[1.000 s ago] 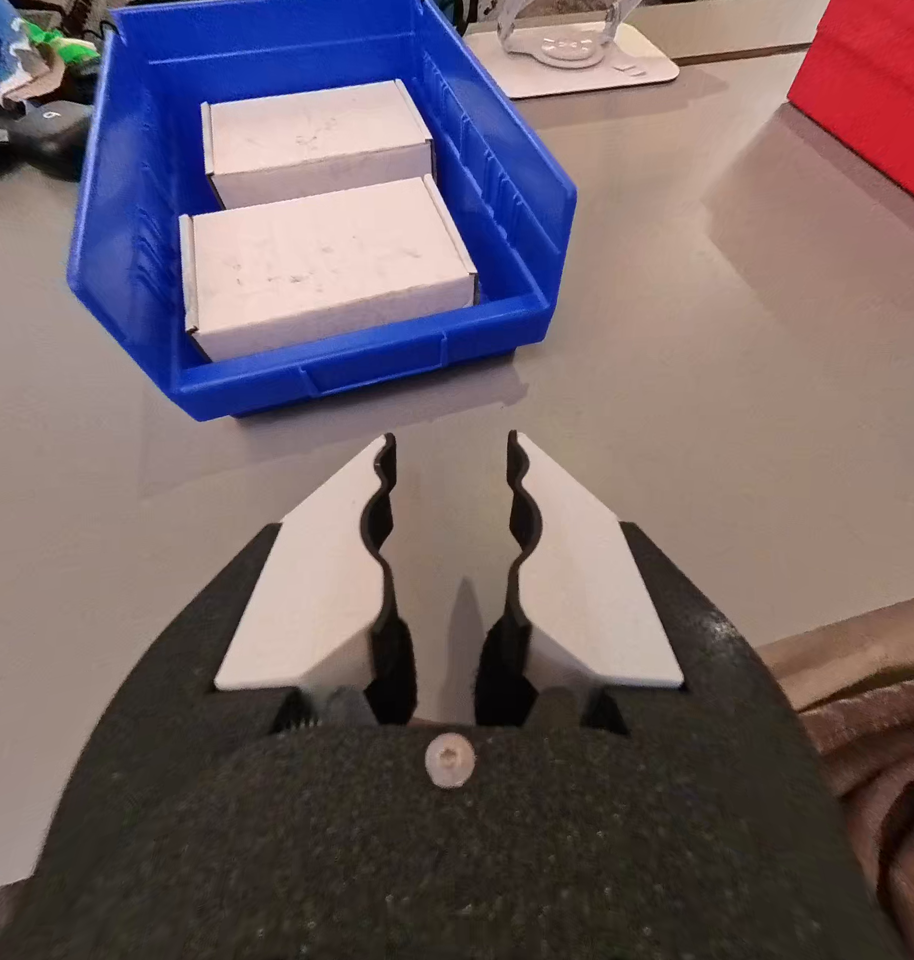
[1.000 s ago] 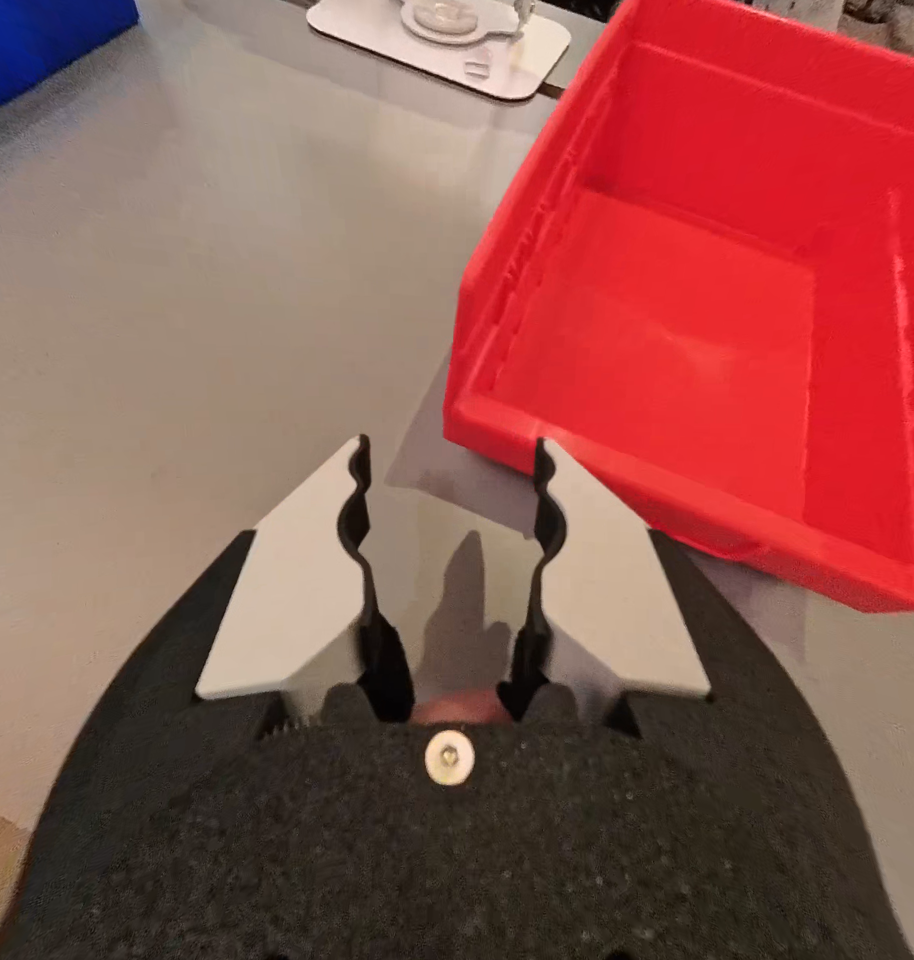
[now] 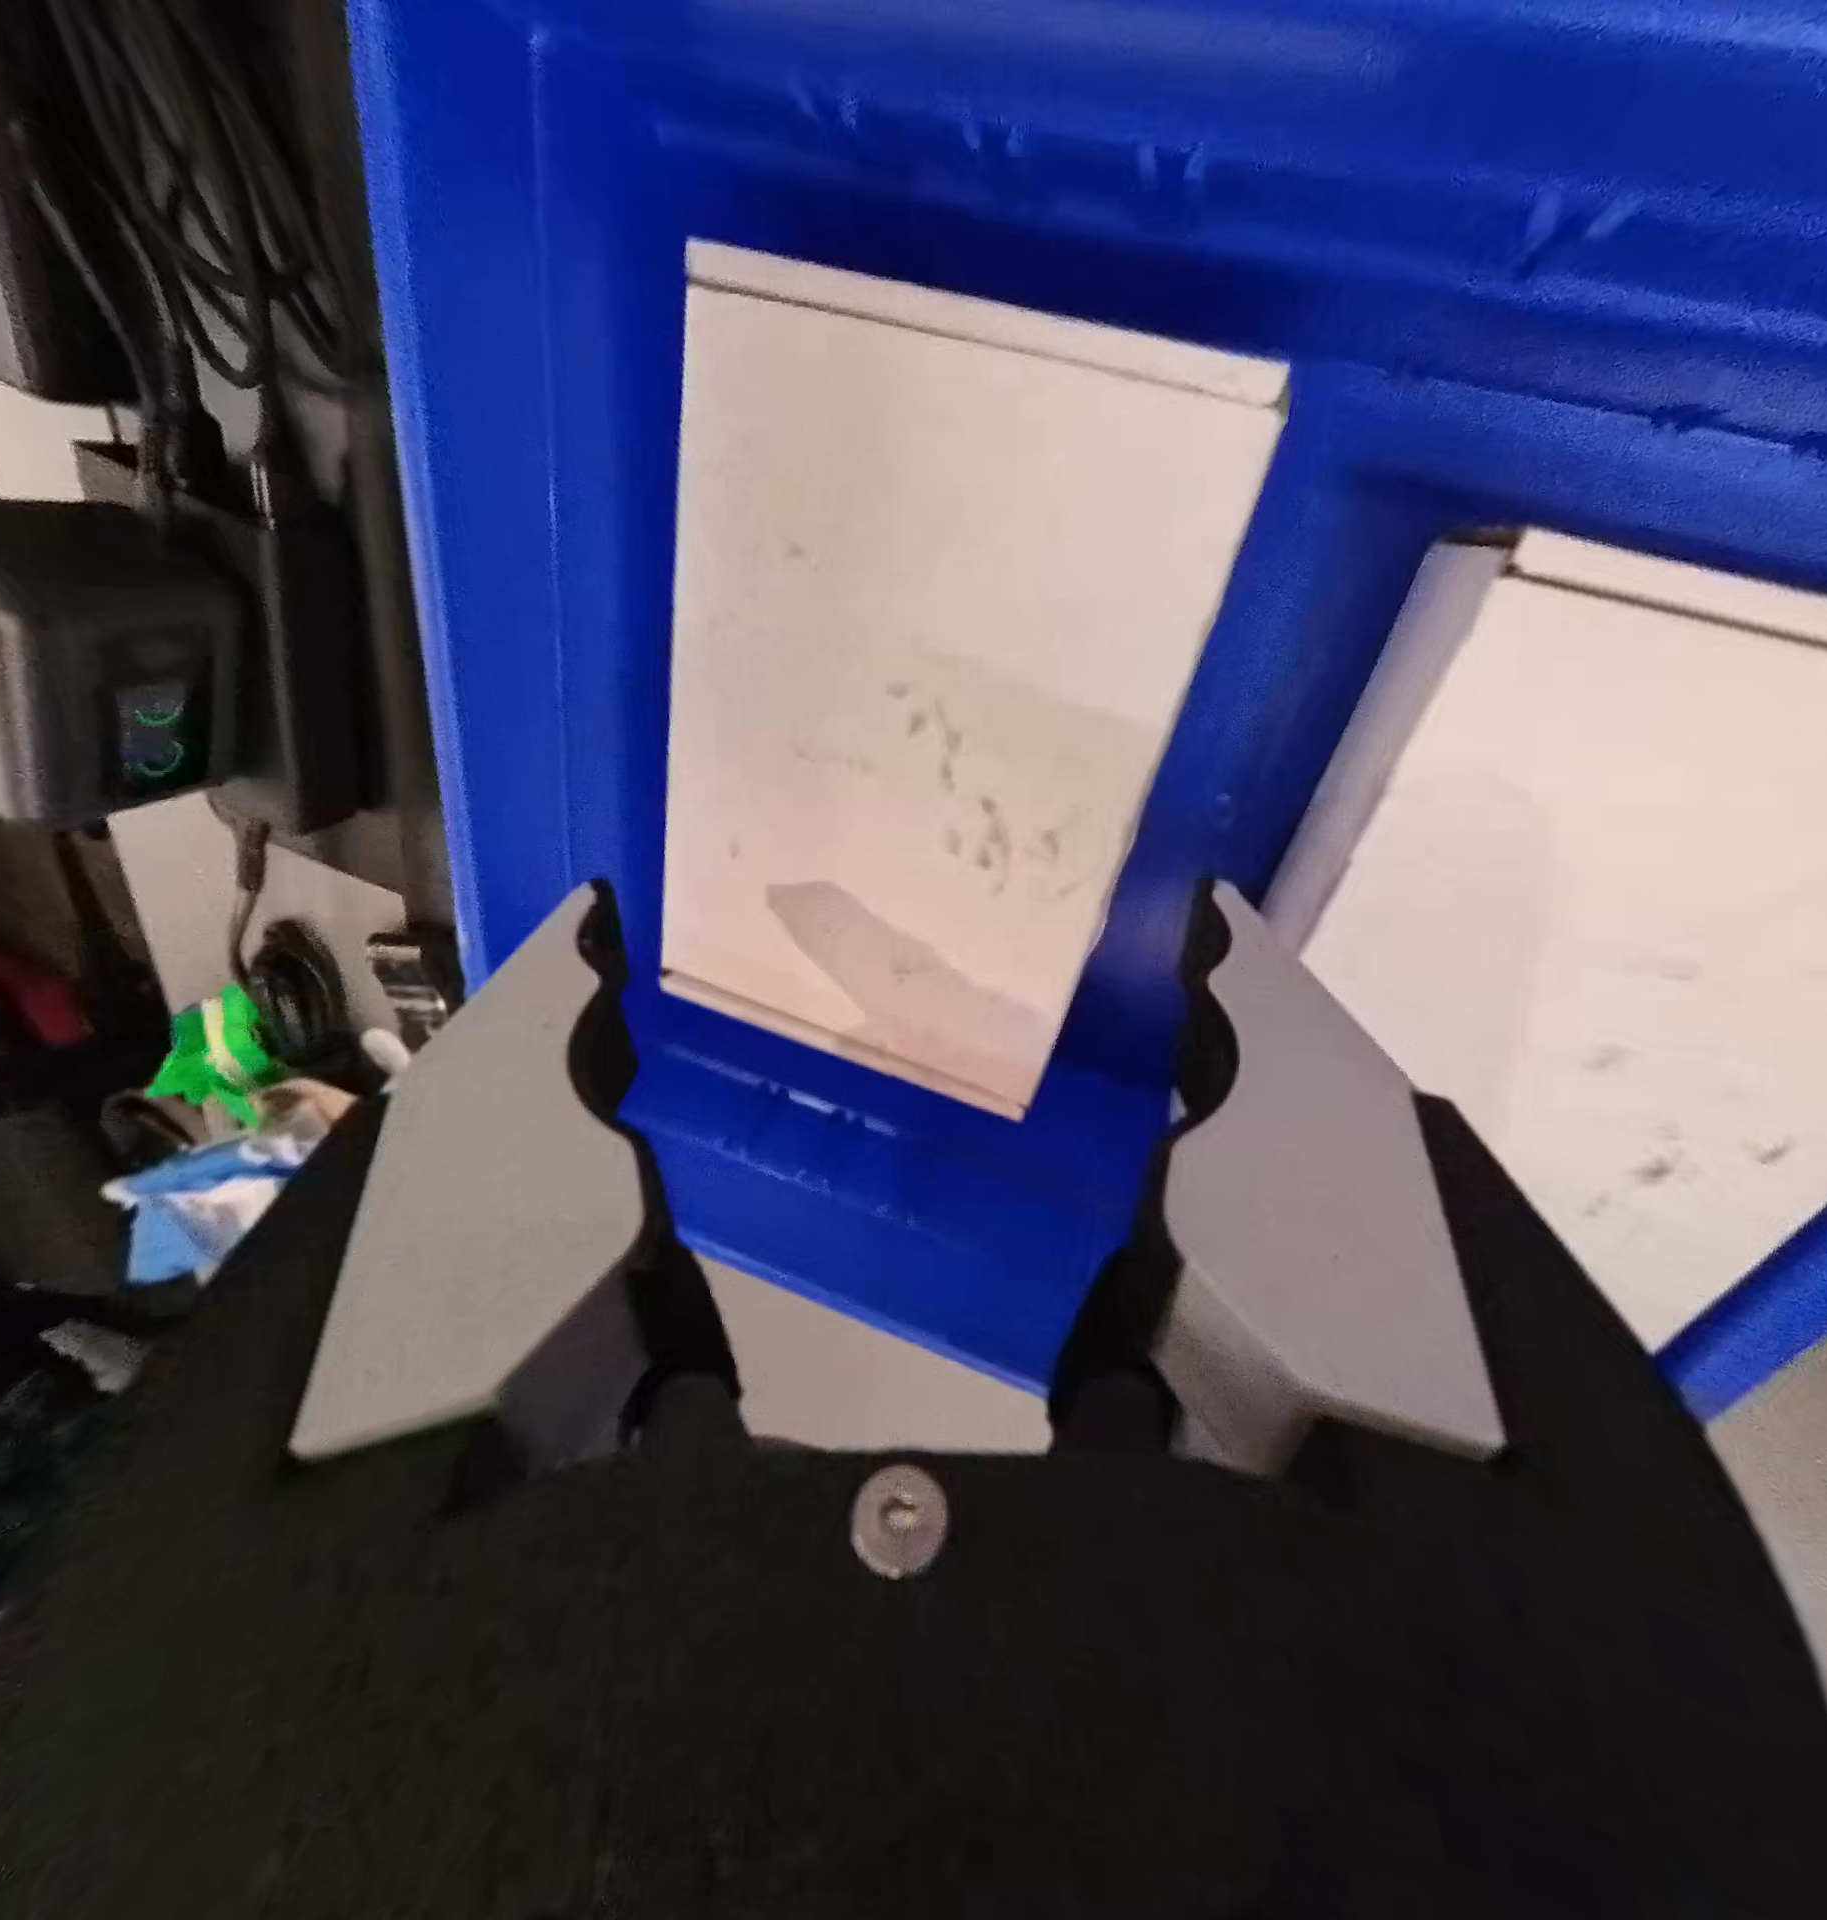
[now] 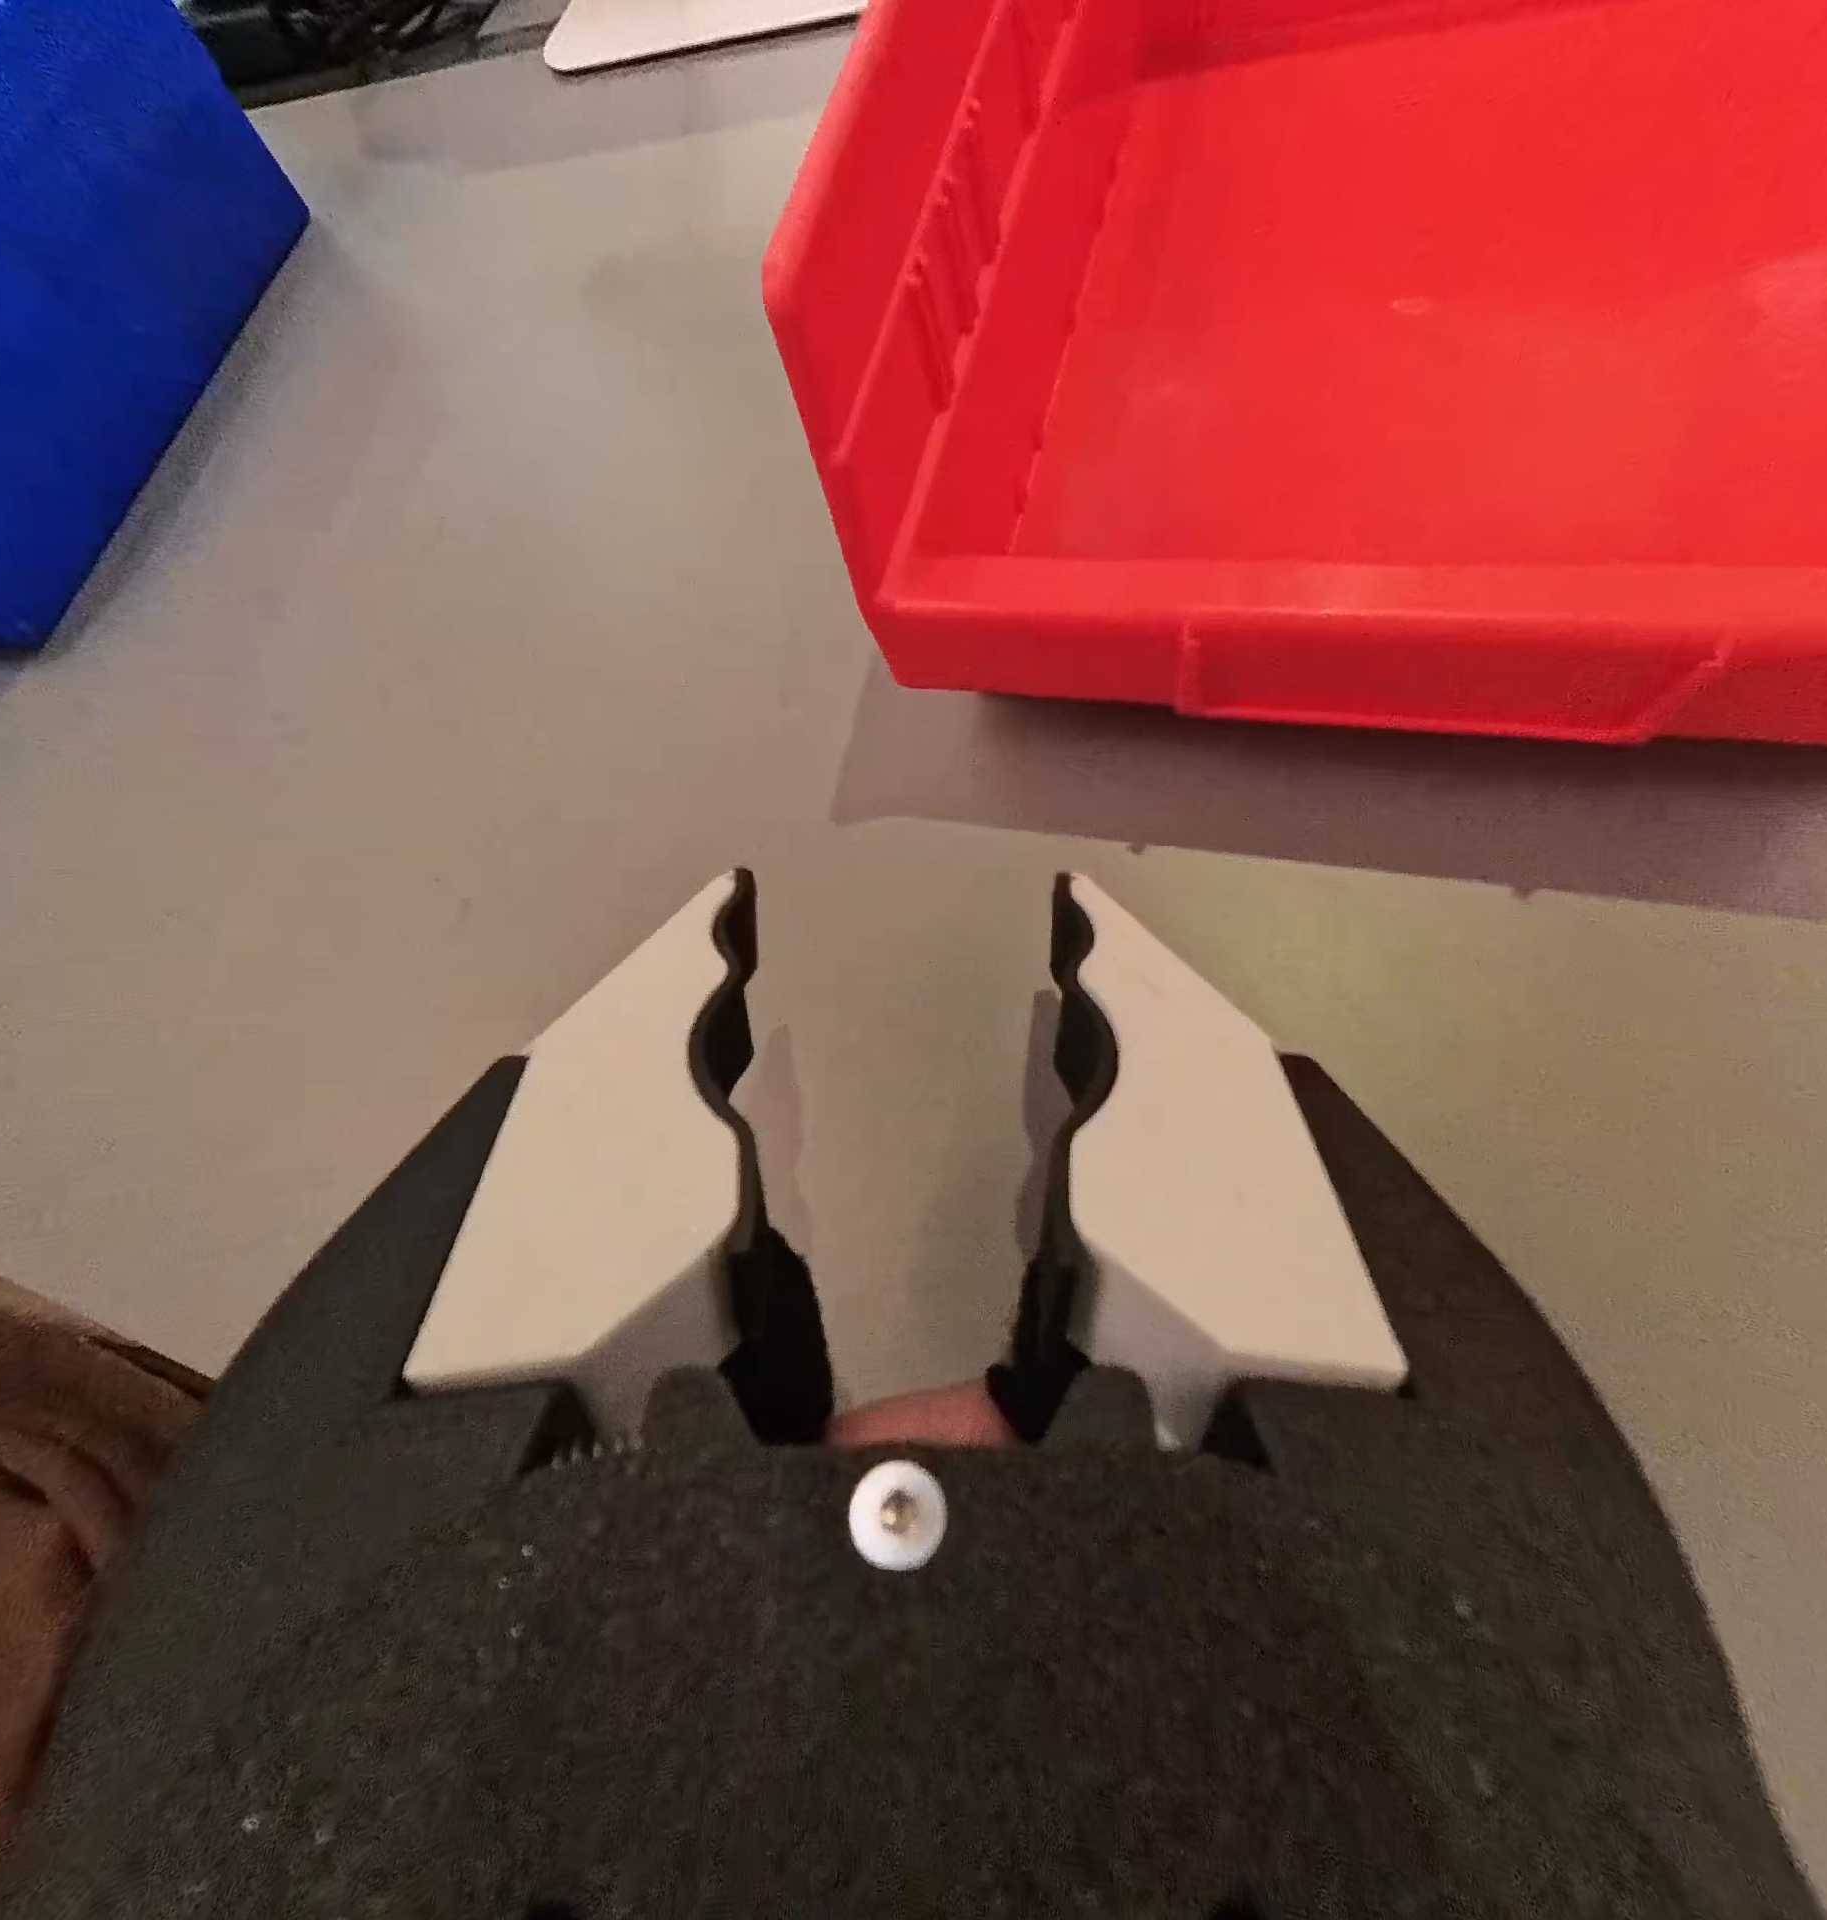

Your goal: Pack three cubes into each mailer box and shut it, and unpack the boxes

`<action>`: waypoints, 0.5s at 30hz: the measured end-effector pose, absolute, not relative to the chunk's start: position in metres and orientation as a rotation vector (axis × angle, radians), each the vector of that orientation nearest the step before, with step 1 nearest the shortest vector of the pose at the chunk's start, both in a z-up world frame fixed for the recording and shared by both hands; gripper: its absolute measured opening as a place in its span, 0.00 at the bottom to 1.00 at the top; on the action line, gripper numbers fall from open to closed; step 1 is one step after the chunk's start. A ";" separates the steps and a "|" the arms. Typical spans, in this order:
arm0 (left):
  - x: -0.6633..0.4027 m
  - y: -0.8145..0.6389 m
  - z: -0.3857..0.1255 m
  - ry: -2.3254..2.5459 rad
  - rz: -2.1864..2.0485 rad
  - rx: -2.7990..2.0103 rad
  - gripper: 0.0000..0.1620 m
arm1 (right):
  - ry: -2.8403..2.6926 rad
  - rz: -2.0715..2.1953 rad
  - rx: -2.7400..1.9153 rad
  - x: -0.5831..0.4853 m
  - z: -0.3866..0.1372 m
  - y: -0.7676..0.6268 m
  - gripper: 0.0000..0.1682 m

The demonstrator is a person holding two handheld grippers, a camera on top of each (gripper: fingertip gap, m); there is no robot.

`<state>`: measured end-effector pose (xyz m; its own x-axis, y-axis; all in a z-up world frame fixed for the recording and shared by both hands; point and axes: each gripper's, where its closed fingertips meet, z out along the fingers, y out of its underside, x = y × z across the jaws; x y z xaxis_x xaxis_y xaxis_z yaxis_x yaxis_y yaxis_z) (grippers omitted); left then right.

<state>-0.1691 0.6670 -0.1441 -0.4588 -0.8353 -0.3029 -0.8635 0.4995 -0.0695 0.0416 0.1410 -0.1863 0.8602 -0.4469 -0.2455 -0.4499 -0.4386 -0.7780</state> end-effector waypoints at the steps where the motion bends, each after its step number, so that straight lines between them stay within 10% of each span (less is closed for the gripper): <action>1: -0.165 0.668 -0.150 2.482 0.129 -1.434 0.66 | 0.656 0.002 -2.091 0.042 -0.187 0.139 0.34; 15: -0.152 0.672 -0.186 2.621 0.153 -1.444 0.71 | 0.734 0.025 -2.098 0.048 -0.198 0.114 0.33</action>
<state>-0.1515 0.6721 -0.1857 -0.5274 -0.8312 -0.1760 -0.8461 0.5327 0.0193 0.0479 0.1138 -0.1977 0.8246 -0.4918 -0.2795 -0.5098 -0.4319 -0.7440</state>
